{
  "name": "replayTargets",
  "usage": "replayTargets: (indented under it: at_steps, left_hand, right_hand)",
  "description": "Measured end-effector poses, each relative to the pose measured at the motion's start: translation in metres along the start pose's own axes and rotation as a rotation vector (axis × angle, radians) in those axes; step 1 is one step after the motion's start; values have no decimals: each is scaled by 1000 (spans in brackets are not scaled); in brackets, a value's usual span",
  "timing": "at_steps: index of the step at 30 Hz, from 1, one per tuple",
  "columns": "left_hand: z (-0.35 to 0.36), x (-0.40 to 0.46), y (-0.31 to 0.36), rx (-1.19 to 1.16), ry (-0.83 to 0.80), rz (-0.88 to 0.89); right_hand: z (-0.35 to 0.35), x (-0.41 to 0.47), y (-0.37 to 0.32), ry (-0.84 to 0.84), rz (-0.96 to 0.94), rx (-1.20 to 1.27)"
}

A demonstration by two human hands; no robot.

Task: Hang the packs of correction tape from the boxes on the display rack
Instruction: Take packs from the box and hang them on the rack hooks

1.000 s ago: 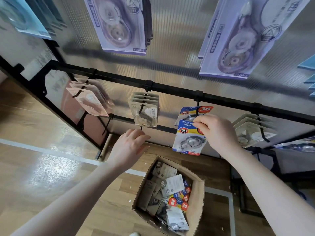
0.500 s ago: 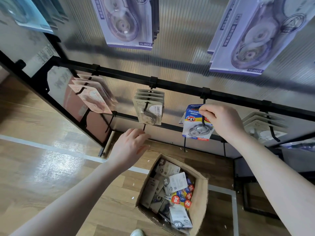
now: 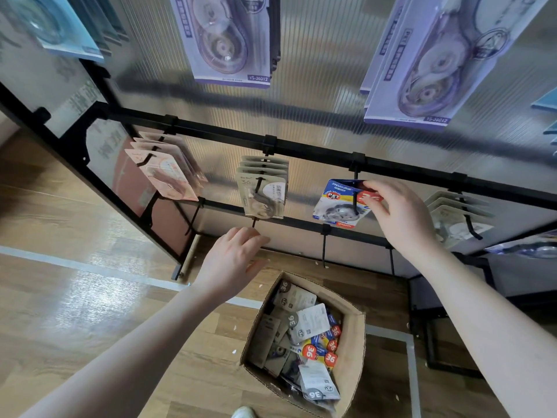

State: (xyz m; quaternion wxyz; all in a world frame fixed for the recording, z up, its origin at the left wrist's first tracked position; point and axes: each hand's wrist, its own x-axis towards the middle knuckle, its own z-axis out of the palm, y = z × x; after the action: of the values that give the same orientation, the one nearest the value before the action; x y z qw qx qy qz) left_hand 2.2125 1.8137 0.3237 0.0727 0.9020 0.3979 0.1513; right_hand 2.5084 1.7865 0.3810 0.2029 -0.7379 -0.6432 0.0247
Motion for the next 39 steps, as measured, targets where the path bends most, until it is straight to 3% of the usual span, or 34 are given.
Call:
replayTargets:
  at_steps: [8, 15, 25, 33, 39]
  left_hand:
    - [-3, -8, 16, -6, -3, 7]
    - [34, -42, 23, 23, -20, -44]
    - [233, -100, 18, 11, -180, -47]
    - [411, -89, -18, 75, -322, 121]
    - [470, -77, -35, 63, -572, 61]
  right_hand:
    - [-1, -49, 7, 79, 120, -19]
    - [44, -113, 40, -98, 182, -5]
    - [229, -214, 125, -353, 305, -42]
    - [397, -229, 186, -459, 178, -112]
    - [461, -227, 206, -547, 112, -199]
